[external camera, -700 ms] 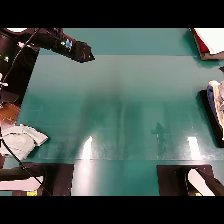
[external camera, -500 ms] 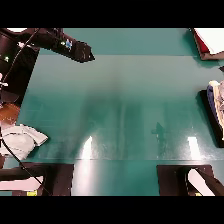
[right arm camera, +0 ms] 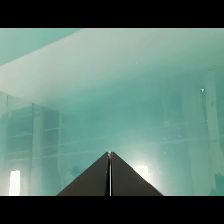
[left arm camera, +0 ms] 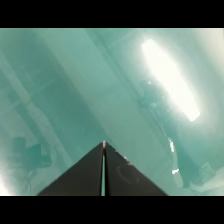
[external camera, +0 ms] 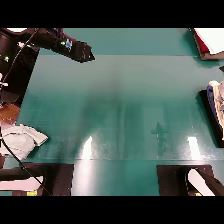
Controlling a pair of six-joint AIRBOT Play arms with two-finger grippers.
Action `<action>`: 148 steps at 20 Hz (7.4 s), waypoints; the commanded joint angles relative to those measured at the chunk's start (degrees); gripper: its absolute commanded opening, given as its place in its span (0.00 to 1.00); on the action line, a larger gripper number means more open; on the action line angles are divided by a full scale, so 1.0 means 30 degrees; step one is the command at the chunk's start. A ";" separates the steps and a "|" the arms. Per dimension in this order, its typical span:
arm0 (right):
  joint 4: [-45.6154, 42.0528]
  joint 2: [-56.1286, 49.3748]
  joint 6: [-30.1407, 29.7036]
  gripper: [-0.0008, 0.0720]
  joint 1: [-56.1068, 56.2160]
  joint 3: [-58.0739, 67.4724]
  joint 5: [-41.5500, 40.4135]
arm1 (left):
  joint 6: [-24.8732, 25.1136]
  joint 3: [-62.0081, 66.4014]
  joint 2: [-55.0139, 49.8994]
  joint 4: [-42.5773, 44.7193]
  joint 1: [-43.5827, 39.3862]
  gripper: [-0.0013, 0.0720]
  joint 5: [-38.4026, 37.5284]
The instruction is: Fold the shirts.
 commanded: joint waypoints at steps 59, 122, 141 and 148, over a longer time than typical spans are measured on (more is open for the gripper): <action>0.3679 0.0015 -0.1982 0.03 0.0036 0.0007 -0.1989 | 0.3424 0.1370 0.2696 0.5049 -0.4517 0.05 -0.0619; 0.4459 -0.7213 -0.2055 0.63 1.9518 -1.0061 -1.0484 | 0.3038 0.0138 -0.2608 -0.3453 0.3388 0.06 -0.0131; 0.2943 -0.4415 -0.2040 0.03 1.9322 -0.8655 -1.0892 | 0.0517 0.0182 -0.0313 0.0831 0.3395 0.05 0.1639; 0.2914 0.3869 -0.1574 0.03 1.0207 -0.5566 -1.0112 | -0.1683 0.0182 0.7737 0.4138 0.3388 0.06 0.8306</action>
